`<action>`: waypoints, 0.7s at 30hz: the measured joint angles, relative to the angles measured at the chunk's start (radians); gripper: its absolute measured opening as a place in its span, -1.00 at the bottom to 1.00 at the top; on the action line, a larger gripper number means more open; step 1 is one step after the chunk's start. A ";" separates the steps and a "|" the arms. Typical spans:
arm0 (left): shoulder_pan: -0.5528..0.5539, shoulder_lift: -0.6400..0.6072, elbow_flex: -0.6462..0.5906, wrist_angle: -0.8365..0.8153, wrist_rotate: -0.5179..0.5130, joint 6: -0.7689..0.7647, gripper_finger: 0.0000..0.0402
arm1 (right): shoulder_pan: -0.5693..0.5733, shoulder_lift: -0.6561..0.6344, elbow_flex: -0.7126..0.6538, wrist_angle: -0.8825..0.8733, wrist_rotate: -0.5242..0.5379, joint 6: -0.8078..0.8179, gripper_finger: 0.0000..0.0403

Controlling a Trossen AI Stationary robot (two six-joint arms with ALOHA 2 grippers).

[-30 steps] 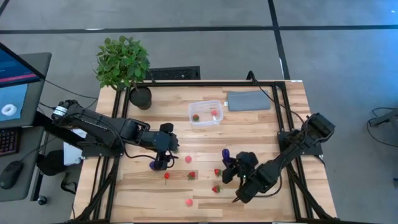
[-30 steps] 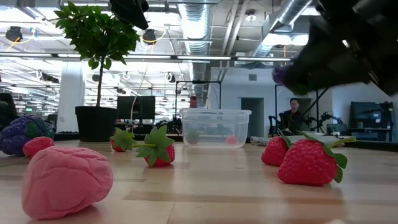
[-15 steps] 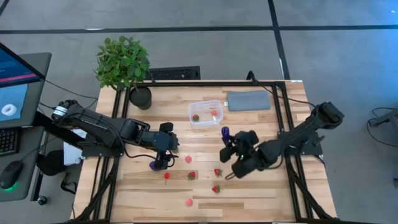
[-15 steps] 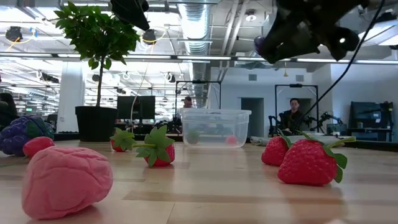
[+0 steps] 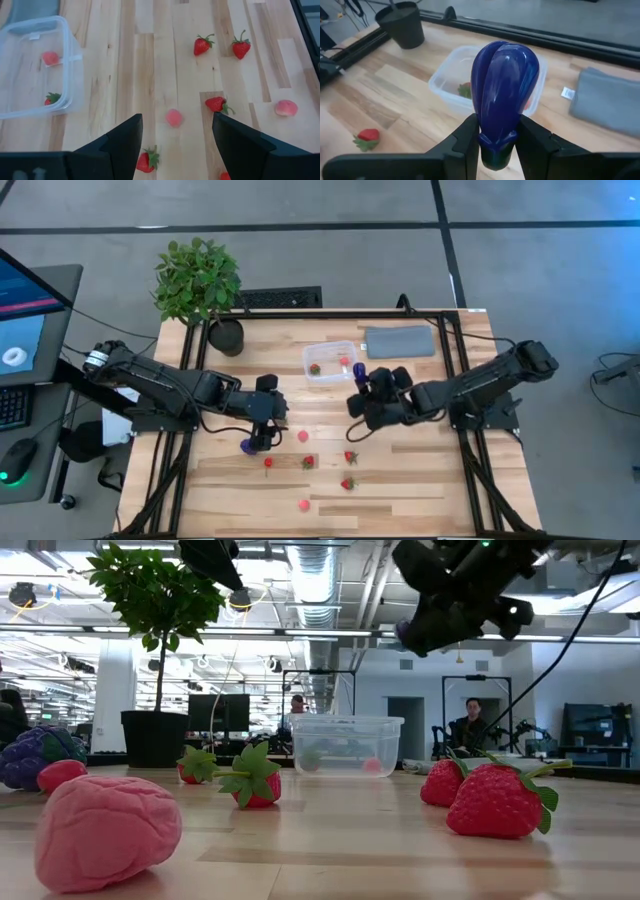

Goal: Pick and placing Produce into tupperware
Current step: Put the eggplant into the container

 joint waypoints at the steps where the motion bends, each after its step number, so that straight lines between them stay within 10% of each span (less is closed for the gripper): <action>1: 0.000 0.000 0.000 0.000 -0.004 0.001 0.14 | -0.014 0.000 0.000 0.014 -0.012 -0.028 -0.34; 21: 0.000 0.000 0.000 0.000 -0.054 -0.045 0.14 | -0.351 0.002 -0.090 0.434 -0.392 -0.469 -0.34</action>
